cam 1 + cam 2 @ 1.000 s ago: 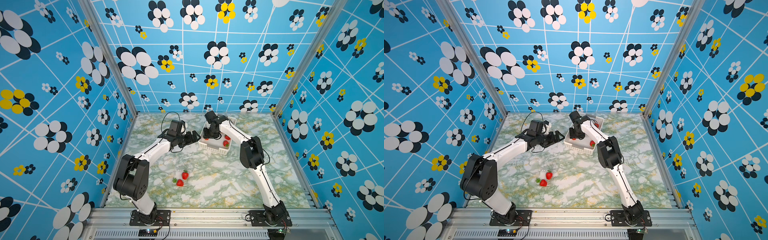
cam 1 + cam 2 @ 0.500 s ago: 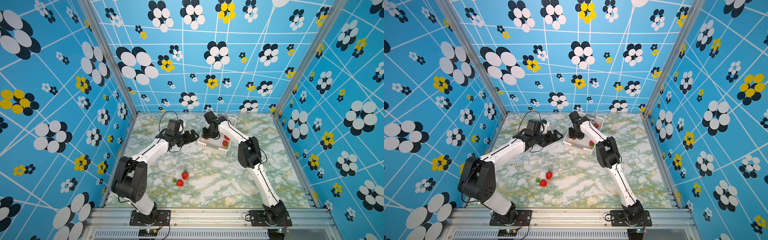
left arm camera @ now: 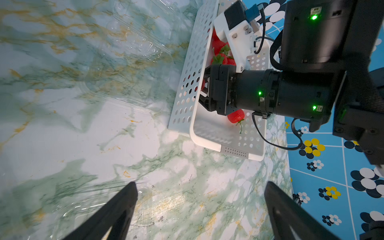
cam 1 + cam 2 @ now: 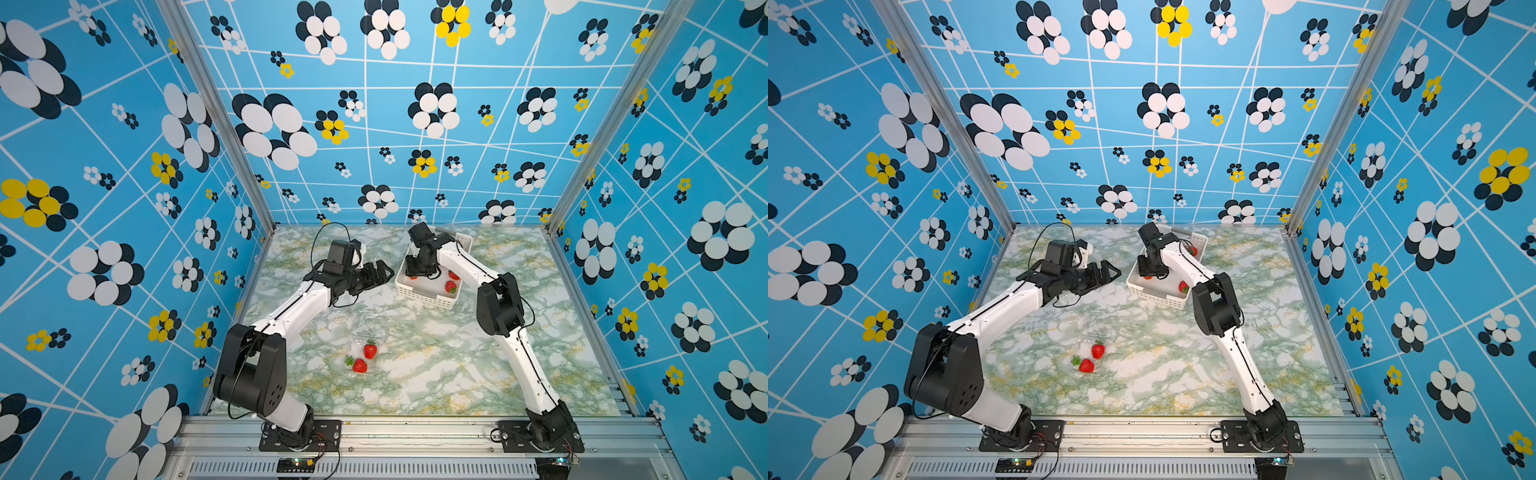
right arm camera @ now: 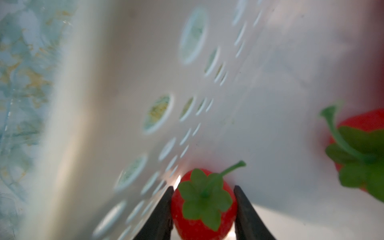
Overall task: Pack strawberries into containers
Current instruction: Pick up the strawberry from the basket, then place the strawberry in the packing box.
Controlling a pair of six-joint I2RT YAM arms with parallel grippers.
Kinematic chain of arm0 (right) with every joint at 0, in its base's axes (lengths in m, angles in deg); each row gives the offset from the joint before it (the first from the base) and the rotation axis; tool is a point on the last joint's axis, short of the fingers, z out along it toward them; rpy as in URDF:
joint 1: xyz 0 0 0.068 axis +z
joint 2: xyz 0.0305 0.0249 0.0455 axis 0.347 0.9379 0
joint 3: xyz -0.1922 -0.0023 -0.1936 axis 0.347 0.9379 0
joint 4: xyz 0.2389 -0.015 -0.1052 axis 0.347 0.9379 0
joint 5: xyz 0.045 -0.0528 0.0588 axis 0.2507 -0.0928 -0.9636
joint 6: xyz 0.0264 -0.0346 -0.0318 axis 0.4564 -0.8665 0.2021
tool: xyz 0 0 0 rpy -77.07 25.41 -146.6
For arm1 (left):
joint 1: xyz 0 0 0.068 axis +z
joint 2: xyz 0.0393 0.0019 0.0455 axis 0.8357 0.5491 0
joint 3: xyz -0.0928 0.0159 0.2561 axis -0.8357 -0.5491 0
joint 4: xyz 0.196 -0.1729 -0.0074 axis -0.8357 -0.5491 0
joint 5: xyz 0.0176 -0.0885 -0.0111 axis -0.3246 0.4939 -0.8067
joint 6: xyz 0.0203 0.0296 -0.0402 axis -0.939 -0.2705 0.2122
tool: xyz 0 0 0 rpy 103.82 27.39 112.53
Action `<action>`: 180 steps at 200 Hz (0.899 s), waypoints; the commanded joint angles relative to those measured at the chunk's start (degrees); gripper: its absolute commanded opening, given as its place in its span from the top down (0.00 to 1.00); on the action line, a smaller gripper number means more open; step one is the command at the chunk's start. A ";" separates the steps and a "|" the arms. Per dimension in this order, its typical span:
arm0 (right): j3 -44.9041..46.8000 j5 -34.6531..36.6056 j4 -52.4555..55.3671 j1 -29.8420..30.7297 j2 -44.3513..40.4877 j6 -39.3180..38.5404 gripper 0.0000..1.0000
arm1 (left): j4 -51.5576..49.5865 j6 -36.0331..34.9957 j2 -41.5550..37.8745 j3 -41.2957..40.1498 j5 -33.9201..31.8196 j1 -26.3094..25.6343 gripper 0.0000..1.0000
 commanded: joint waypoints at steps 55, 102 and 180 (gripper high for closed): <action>9.32 1.67 -1.16 1.80 -17.28 -3.85 0.77 | -5.09 -2.31 -9.17 -5.52 -0.01 7.28 0.03; 13.90 -0.75 0.92 10.38 -22.84 -3.93 0.77 | -9.25 -1.78 -17.03 -10.18 -0.31 11.85 0.03; 29.04 -2.74 -5.49 24.98 -27.36 2.34 0.77 | -12.75 1.29 -31.25 -21.77 -1.36 15.95 0.02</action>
